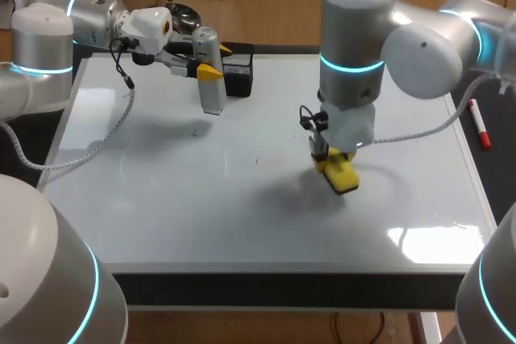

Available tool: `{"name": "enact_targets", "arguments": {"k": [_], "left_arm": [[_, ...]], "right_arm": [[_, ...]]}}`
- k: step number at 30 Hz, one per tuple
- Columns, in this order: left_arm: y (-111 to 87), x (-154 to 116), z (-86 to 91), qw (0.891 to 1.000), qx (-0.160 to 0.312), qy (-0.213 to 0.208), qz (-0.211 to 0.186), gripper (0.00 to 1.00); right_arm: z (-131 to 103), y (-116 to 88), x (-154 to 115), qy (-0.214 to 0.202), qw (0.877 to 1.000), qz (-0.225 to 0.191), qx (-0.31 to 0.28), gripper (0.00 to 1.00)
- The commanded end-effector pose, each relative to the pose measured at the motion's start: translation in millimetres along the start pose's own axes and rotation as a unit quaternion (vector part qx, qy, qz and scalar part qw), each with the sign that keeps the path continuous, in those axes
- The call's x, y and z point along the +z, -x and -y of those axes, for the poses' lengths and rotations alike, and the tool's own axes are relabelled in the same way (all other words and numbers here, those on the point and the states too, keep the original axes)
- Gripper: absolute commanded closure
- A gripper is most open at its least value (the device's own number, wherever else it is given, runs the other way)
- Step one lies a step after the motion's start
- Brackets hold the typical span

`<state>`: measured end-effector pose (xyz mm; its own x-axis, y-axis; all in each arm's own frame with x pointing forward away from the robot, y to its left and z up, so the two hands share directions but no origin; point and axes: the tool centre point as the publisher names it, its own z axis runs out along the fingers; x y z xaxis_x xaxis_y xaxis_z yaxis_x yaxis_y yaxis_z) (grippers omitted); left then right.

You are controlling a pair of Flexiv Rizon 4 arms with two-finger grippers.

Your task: Pick up the inspection probe, press it on each red-marked spot on the whiteboard one by one, put down the probe, pick up the eraser, and wipe off all the red marks.

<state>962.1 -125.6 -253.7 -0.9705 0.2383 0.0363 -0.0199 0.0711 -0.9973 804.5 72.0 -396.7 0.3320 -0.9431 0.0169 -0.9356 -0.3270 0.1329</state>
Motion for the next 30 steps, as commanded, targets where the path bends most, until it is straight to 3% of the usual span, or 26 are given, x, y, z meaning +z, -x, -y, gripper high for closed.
{"name": "enact_targets", "arguments": {"k": [1, 16, 18, 30], "left_arm": [[-0.2, 0.3, 1.0, 1.000, 0.000, 0.000, 0.000, 1.00], [-0.2, 0.3, 1.0, 1.000, 0.000, 0.000, 0.000, 1.00], [-0.2, 0.3, 1.0, 1.000, 0.000, 0.000, 0.000, 1.00], [-0.2, 0.3, 1.0, 1.000, 0.000, 0.000, 0.000, 1.00]], "right_arm": [[11.6, -16.3, -8.9, 0.006, 1.000, 0.004, 0.001, 1.00], [42.9, -79.9, -20.6, 0.011, 0.999, 0.016, 0.047, 1.00], [51.1, -96.5, -18.5, 0.012, 0.998, 0.018, 0.051, 1.00], [86.3, -114.4, -29.4, 0.013, 0.998, 0.030, 0.058, 1.00]]}}
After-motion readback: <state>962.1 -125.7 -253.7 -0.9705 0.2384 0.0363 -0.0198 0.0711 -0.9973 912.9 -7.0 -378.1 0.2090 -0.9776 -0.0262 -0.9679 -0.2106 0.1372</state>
